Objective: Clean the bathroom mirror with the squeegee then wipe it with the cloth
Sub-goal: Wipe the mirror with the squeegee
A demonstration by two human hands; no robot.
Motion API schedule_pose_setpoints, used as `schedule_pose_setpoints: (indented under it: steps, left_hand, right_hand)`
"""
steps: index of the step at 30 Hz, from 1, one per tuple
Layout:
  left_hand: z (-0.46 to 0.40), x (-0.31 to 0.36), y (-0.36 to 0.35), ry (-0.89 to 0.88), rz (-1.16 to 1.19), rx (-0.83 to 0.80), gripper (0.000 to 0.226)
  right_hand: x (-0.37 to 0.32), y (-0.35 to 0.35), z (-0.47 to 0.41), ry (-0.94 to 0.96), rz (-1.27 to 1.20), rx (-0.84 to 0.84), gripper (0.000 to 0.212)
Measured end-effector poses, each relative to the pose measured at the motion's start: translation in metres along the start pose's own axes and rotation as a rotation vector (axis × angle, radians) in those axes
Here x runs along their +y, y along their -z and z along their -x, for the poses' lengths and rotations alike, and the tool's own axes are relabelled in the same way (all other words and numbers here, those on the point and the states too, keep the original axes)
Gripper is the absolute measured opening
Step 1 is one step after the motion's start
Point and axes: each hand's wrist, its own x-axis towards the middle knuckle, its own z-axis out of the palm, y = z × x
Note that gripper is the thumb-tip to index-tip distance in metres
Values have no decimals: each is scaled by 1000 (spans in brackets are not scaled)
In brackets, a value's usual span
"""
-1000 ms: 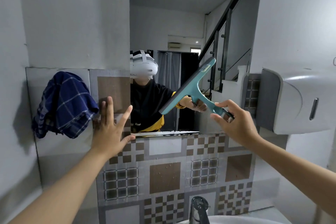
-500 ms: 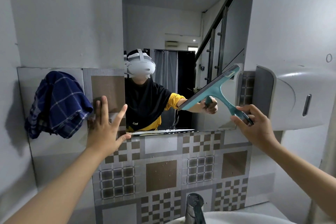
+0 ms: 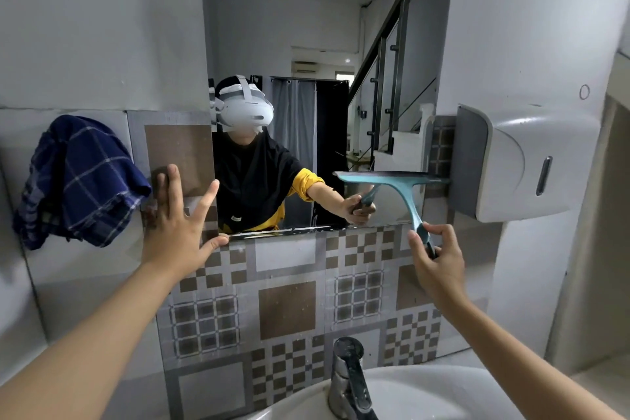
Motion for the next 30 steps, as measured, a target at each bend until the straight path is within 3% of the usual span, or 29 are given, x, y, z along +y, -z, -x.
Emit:
schedule_pose_setpoints:
  steps: [13, 21, 30]
  left_hand:
    - [7, -11, -1, -13, 7, -11, 102]
    - [5, 4, -4, -17, -21, -24, 103]
    - [6, 4, -1, -41, -28, -11, 102]
  right_hand:
    - [-38, -85, 49, -363, -339, 166, 22]
    - [-69, -99, 57, -538, -547, 216, 25]
    - [-115, -137, 81, -604, -659, 102, 24]
